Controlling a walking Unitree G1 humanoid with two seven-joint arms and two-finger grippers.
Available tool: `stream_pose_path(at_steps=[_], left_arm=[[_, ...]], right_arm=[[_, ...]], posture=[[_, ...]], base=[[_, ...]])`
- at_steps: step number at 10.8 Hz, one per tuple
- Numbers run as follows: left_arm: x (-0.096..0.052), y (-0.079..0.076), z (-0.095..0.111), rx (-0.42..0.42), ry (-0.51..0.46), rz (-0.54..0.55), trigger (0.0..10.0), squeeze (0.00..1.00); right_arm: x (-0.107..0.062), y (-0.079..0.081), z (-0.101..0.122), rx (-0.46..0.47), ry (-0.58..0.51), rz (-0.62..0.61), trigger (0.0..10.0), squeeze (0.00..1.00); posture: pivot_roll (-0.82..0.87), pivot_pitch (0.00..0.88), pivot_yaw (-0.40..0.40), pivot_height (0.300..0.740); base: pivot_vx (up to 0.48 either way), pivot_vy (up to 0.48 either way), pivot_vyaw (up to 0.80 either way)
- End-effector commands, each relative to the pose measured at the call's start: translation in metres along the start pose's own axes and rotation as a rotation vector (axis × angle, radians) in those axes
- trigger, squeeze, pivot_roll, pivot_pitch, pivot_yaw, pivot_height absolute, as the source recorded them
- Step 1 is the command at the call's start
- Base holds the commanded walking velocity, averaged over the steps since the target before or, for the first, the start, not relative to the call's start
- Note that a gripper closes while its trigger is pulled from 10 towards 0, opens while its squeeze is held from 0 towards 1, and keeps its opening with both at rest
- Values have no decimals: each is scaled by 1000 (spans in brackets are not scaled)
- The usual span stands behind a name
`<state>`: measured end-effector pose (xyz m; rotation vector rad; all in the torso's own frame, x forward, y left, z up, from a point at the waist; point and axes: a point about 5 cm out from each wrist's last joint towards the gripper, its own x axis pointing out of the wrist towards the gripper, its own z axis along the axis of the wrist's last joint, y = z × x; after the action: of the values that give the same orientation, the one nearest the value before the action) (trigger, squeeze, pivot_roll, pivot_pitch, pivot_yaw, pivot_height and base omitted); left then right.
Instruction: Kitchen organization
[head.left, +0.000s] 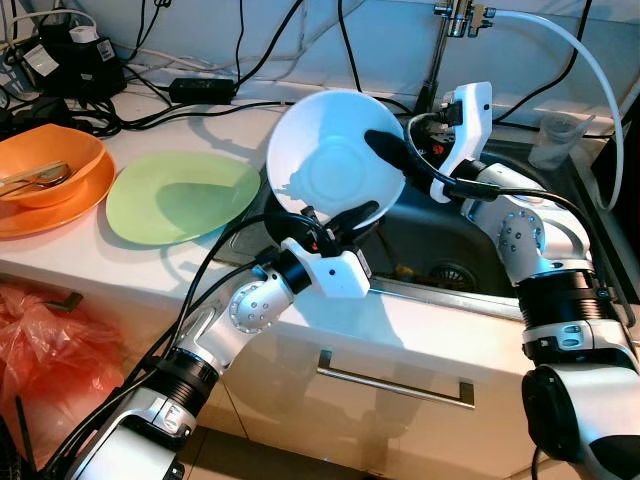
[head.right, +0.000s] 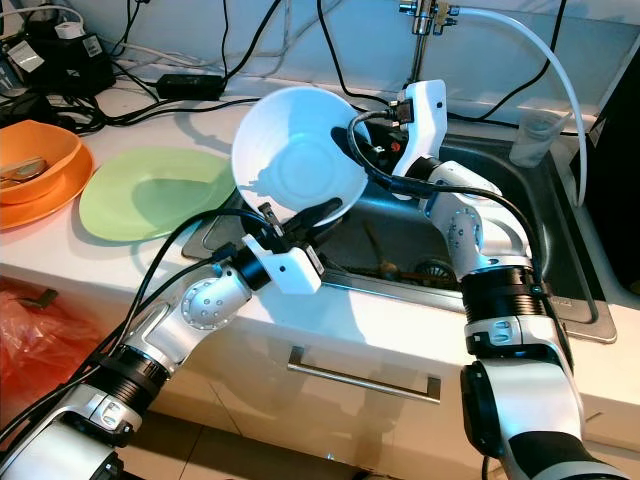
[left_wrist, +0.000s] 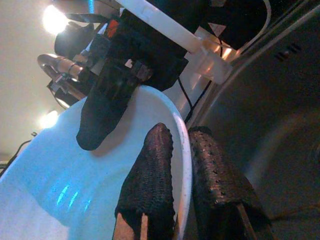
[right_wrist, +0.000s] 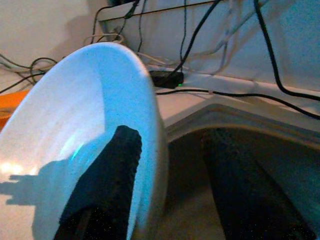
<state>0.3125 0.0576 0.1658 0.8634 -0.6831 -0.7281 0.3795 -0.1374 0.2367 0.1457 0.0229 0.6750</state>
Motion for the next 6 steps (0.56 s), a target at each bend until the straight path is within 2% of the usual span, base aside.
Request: stream_pose_path(at_steps=[1,6], left_arm=[[6,15,12,33,-72,56,0,0],[7,14,12,39,-77,51,0,0]], right_arm=[[-9,-10,-9,8,47,-37,0,0],[-16,-13,-13,-6,88,-23,0,0]], posture=[[-18,0,-24,740],[-23,0,-22,740]], base=[[0,0,0],[0,0,0]])
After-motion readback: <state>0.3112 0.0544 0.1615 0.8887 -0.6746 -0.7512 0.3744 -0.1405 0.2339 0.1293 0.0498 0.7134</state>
